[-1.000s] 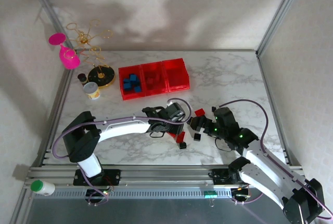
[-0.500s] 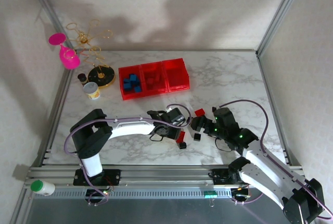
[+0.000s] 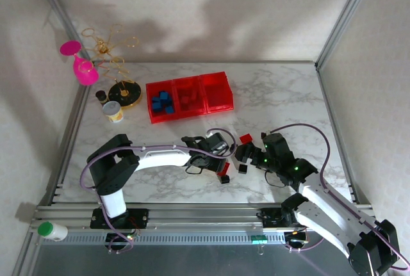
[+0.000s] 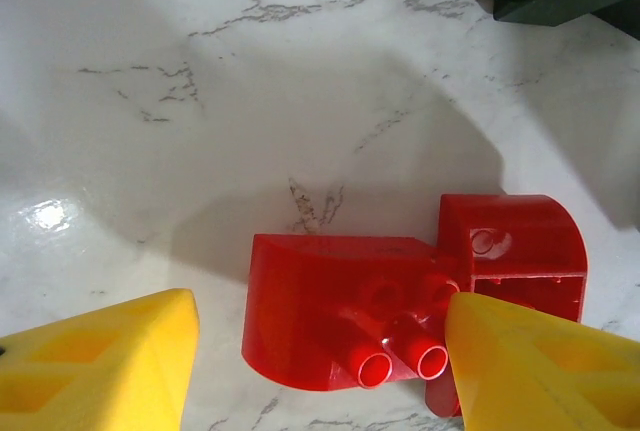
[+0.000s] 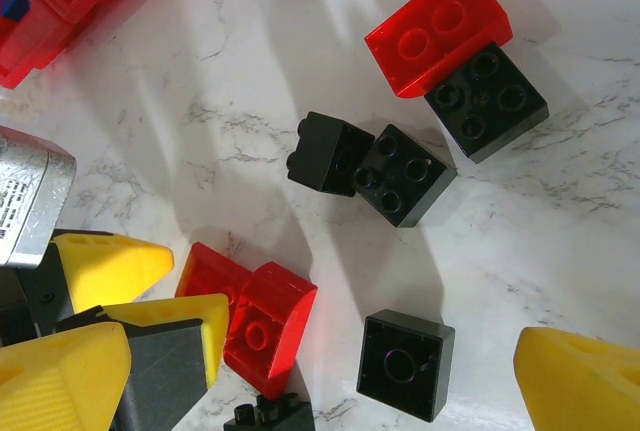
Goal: Sort the legos into containers by color
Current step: Pick up the lego from the middle-left of the table.
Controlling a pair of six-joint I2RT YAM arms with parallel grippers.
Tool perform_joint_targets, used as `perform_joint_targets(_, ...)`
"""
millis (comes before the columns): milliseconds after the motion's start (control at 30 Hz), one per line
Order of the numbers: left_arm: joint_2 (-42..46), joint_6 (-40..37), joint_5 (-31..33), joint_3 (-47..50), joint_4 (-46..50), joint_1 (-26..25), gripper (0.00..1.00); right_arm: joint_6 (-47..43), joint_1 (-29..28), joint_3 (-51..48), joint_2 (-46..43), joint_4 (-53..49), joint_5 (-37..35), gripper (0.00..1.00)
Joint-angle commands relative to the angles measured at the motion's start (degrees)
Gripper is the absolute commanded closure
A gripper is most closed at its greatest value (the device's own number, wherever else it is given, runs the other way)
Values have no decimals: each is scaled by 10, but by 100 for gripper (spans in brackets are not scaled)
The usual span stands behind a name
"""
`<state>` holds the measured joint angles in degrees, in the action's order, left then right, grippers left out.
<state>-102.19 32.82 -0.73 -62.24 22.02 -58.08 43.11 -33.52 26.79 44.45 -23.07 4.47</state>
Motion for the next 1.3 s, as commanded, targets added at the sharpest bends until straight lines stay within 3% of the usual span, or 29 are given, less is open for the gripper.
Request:
perform_joint_targets(0, -7, -4, -19, -9, 3, -4, 33, 5, 3, -4, -5, 3, -11, 1)
perform_joint_targets(600, -46, -6, 5, -7, 6, -5, 36, 3, 3, -5, -4, 6, -11, 1)
perform_joint_targets(933, -19, -7, 20, 23, 17, 3, 40, 3, 3, -4, -2, 13, -10, 1)
perform_joint_targets(1267, -25, -5, 21, 21, 12, 10, 50, 3, 3, 2, -6, 8, -14, 1)
